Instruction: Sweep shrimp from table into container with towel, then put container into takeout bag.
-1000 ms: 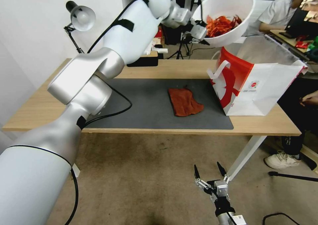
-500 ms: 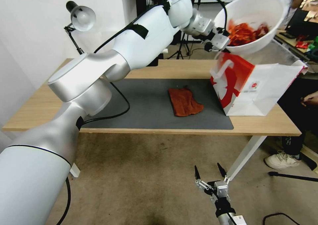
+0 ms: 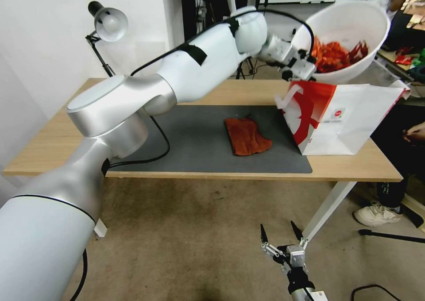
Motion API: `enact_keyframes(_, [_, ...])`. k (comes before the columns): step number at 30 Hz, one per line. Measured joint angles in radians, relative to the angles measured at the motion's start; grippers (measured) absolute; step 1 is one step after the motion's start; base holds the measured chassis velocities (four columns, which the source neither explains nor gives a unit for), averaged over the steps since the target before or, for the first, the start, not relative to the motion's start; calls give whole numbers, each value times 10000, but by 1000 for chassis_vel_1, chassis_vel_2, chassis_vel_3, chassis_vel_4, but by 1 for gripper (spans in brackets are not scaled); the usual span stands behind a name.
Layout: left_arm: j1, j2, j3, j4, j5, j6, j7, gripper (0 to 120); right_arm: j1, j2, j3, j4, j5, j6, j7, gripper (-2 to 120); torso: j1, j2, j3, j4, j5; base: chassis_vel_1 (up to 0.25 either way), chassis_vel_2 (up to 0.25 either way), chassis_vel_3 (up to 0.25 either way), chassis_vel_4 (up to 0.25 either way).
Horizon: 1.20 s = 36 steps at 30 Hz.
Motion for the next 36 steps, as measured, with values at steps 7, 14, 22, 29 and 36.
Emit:
enact_keyframes(7, [-140,6,12,-134,141,129,-116,17,-88,51,66,-21,-6,0,2,100,0,0,0,0,-1,0,0,0,0])
enact_keyframes(14, [-170,9,80,-297,350,104,-452,41,-139,160,63,6,-55,0,4,100,0,0,-1,0,-1,0,0,0,0])
enact_keyframes(22, [-219,11,45,-341,-177,177,-575,68,-128,158,35,3,-80,504,-3,100,0,0,0,0,0,0,0,0,0])
enact_keyframes(29, [-237,12,170,-198,-1427,964,-1264,94,-122,187,-23,7,-81,625,-43,100,0,0,0,0,-1,0,0,0,0])
enact_keyframes(36, [-21,34,287,100,-2948,1894,-2187,100,-154,212,-38,-1,-81,626,-113,100,0,0,0,0,-1,0,0,0,0])
